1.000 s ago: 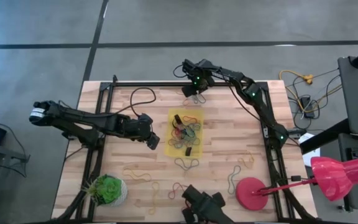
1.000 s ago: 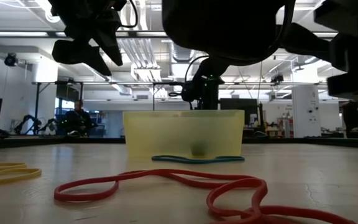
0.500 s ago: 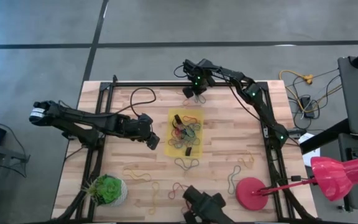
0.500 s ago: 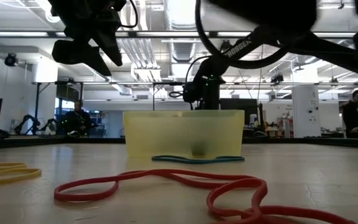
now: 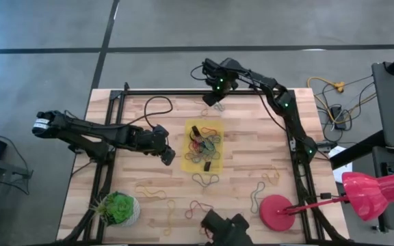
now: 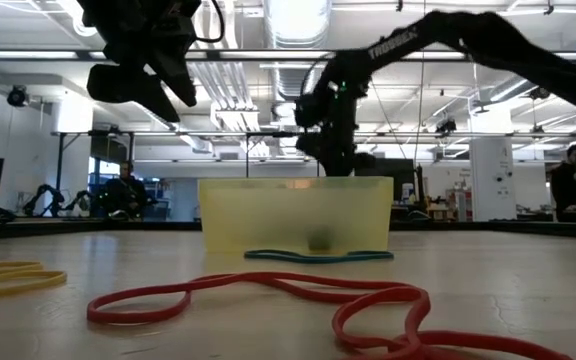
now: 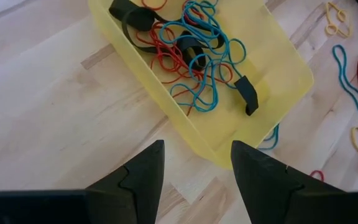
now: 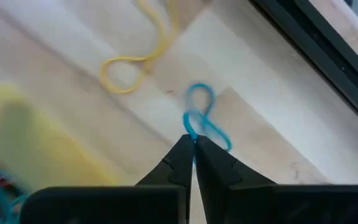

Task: Pick and place rubber bands into bin
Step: Put the blue rubber band into the yellow bin

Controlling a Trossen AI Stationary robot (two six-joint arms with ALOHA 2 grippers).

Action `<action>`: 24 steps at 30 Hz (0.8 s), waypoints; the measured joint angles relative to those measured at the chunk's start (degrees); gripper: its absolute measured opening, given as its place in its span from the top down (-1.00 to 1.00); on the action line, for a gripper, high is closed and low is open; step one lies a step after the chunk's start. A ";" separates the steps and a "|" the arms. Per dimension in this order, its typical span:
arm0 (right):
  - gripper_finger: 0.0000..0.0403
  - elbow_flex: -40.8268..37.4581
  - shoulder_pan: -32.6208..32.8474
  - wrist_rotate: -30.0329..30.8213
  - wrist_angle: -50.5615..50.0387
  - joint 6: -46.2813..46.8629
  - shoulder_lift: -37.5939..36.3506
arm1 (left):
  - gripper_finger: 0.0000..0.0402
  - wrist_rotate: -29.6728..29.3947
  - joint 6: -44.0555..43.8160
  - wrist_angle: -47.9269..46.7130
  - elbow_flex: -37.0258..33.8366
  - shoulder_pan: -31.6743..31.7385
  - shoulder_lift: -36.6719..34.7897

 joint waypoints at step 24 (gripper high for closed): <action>0.96 -0.58 23.62 4.65 -1.85 4.66 -18.56 | 0.15 0.02 2.95 0.15 -0.04 -0.02 0.00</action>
